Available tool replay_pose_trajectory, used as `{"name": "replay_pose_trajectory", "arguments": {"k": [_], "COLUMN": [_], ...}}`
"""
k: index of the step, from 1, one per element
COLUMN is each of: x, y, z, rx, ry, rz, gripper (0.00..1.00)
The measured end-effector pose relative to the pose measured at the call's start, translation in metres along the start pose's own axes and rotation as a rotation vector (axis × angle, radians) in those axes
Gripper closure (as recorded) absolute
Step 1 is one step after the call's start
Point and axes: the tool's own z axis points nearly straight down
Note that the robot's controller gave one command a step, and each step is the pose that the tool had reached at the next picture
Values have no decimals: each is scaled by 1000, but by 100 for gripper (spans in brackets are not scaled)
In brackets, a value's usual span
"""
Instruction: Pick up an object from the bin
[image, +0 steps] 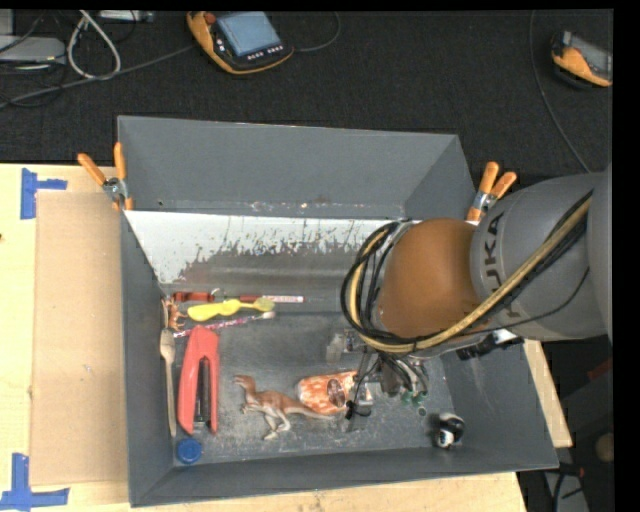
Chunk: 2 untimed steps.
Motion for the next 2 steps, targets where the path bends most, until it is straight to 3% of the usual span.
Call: {"name": "replay_pose_trajectory", "arguments": {"k": [1,2], "x": [1,-2], "y": [-15,-7], "z": [19,17], "rx": [-1,-1], "ry": [7,-3], "rz": [20,-222], "gripper": [0,100]}}
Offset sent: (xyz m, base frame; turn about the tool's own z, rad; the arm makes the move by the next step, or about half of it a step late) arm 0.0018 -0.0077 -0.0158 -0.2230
